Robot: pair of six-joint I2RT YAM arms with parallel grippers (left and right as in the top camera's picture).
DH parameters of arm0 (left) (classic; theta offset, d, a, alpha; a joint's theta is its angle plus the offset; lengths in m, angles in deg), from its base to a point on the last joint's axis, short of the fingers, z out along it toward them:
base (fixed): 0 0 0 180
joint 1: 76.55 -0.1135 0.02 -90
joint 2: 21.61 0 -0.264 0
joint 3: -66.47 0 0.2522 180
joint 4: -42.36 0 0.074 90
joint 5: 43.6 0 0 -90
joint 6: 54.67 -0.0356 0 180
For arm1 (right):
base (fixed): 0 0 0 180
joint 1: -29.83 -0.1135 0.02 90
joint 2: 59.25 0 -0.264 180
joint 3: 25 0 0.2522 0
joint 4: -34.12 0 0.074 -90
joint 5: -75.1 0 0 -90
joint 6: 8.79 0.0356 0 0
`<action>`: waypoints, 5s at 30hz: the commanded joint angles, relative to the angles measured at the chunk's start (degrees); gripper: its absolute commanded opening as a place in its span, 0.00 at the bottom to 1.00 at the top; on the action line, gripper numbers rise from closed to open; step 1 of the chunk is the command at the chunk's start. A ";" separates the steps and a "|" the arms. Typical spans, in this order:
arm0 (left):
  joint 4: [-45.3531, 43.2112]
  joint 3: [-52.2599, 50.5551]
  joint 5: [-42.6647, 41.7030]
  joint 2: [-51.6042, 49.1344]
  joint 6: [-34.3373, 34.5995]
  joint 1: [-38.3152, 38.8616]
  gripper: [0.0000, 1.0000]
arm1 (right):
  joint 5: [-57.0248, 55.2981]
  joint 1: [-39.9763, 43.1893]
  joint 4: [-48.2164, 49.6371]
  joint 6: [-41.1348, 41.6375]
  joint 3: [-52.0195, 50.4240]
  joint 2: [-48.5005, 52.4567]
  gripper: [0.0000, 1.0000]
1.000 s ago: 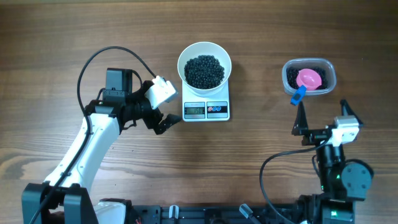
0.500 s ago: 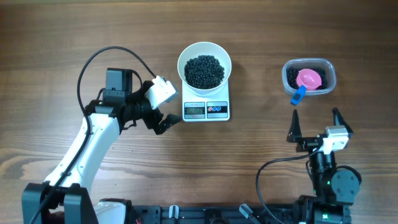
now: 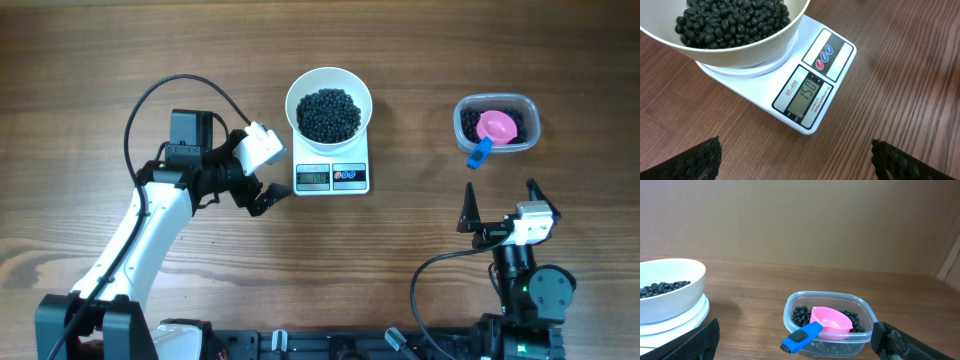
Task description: Scoop item into bowl and weigh 150g on scale
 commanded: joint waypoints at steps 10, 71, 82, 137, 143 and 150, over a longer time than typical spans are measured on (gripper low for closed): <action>-0.15 -0.52 -0.87 -0.44 0.15 0.11 1.00 | -0.72 0.20 0.17 -0.31 -0.11 -0.83 1.00; -21.49 -31.39 27.67 67.80 46.47 -4.55 1.00 | -0.72 0.20 0.17 -0.33 -0.11 -0.83 1.00; -28.11 -41.99 30.91 77.33 46.45 -6.27 1.00 | -0.72 0.20 0.17 -0.31 -0.11 -0.83 1.00; -25.20 -48.92 32.11 82.14 46.45 -6.27 1.00 | -0.72 0.20 0.17 -0.31 -0.11 -0.76 1.00; -25.20 -48.92 32.11 82.14 46.45 -6.27 1.00 | -0.72 0.20 0.17 -0.35 -0.11 -0.76 1.00; -25.20 -48.92 32.11 82.14 46.45 -6.27 1.00 | -0.72 0.20 0.17 -0.33 -0.11 -0.76 1.00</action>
